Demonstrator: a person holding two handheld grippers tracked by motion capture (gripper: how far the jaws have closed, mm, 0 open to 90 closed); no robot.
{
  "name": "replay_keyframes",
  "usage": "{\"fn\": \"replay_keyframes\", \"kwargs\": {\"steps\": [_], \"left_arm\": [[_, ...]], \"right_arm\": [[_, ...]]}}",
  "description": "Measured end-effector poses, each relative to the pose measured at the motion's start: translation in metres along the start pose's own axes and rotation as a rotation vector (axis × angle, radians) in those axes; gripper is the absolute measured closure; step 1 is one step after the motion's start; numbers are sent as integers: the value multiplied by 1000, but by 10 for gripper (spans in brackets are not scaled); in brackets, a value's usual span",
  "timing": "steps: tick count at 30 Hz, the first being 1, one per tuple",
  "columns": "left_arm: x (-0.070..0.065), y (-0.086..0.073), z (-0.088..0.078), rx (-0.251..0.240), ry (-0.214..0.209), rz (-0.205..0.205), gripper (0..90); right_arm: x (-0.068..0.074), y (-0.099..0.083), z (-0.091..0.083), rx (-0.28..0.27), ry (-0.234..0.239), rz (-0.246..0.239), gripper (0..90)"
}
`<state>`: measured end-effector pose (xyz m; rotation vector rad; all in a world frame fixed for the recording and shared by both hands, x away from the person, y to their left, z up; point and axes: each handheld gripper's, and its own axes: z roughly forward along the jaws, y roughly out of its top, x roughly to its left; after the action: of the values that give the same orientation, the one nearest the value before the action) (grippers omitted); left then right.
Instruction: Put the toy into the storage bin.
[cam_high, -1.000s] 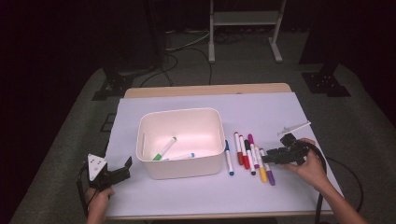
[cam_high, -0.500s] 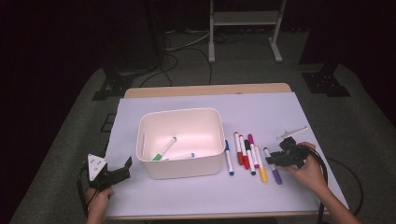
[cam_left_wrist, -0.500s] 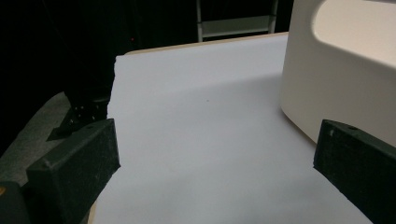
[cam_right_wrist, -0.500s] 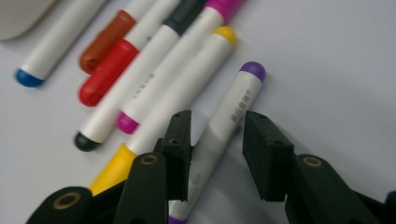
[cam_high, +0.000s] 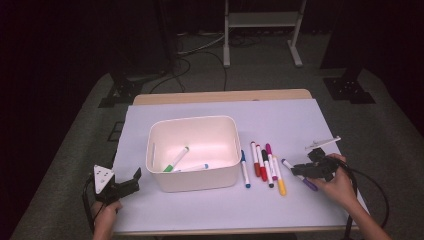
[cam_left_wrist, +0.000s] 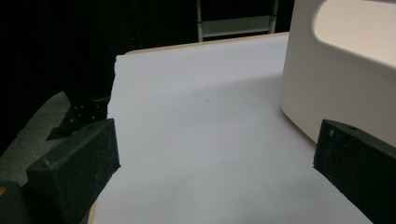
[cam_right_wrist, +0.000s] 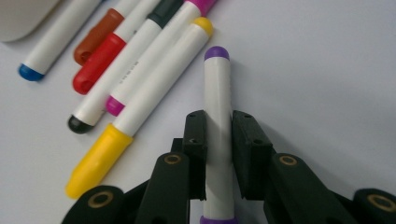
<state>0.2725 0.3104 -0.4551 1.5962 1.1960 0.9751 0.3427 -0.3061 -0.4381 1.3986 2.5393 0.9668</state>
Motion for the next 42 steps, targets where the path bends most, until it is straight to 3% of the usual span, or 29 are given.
{"fn": "replay_keyframes", "kwargs": {"steps": [6, 14, 23, 30, 35, 36, 39, 42], "left_arm": [[0, 0, 0, 1, 0, 0, 0], [0, 0, 0, 0, 0, 1, 0], [0, 0, 0, 1, 0, -1, 0], [0, 0, 0, 2, 0, 0, 0], [0, 0, 0, -1, -1, -5, 0], [0, 0, 0, 3, -2, -5, 0], [0, 0, 0, 3, -1, -5, 0], [0, 0, 0, 3, -1, -1, 0]], "right_arm": [[5, 2, -9, -18, 55, 2, 754], [26, 19, -29, -57, 142, -22, 754], [58, 59, -54, -94, 237, -106, 754], [86, 87, -69, -102, 250, -189, 754], [99, 101, -74, -102, 258, -227, 754], [108, 108, -76, -102, 269, -244, 754], [114, 114, -76, -103, 277, -261, 754], [129, 127, -75, -100, 310, -291, 754]]}}
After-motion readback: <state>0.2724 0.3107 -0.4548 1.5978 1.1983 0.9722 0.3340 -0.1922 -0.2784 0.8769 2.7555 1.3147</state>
